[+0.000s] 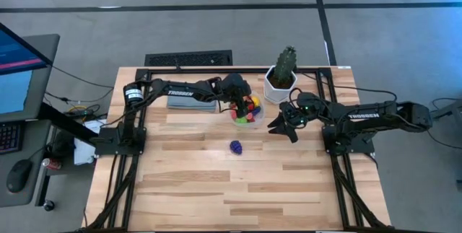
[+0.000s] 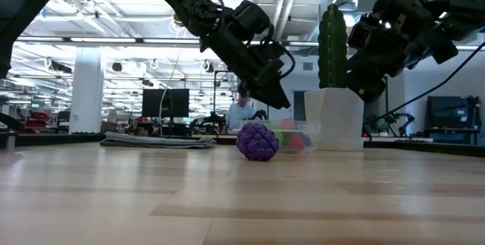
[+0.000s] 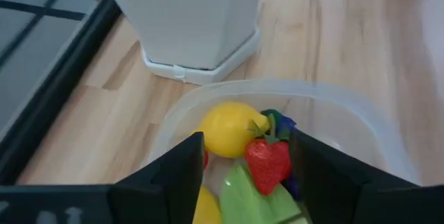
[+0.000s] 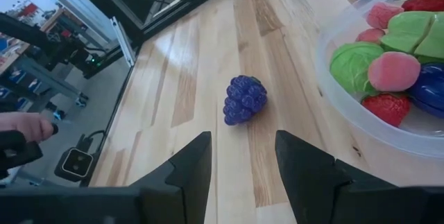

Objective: Pick and placing Produce into tupperware
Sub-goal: Put the cherry into the transparent bin, then put the grapes into the transparent bin

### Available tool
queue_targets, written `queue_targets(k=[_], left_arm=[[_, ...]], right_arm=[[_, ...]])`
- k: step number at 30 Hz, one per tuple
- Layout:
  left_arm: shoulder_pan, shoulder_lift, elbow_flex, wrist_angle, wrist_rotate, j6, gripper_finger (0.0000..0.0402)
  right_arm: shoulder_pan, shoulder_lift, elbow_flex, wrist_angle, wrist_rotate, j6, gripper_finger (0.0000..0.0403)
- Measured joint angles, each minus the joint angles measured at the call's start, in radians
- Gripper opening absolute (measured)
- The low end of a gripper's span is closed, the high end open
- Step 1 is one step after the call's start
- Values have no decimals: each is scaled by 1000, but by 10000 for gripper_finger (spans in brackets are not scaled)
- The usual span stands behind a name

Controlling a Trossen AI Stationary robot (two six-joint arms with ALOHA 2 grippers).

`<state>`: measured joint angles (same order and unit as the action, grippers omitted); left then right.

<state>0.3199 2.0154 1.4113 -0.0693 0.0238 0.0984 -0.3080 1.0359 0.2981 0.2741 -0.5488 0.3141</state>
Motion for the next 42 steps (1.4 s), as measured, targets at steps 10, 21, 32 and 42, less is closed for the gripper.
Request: queue_targets(k=[10, 21, 32, 42], left_arm=[[0, -70, 78, -264, 265, -10, 208], [-69, -176, 108, -772, 443, 137, 208], [-231, -189, -54, -666, 420, 195, 208], [-268, -190, -124, -627, 329, 205, 208]], right_arm=[[56, 0, 0, 11, 78, 0, 182], [168, 0, 0, 56, 265, 10, 182], [184, 0, 0, 52, 297, 105, 182], [223, 0, 0, 48, 377, 124, 182]])
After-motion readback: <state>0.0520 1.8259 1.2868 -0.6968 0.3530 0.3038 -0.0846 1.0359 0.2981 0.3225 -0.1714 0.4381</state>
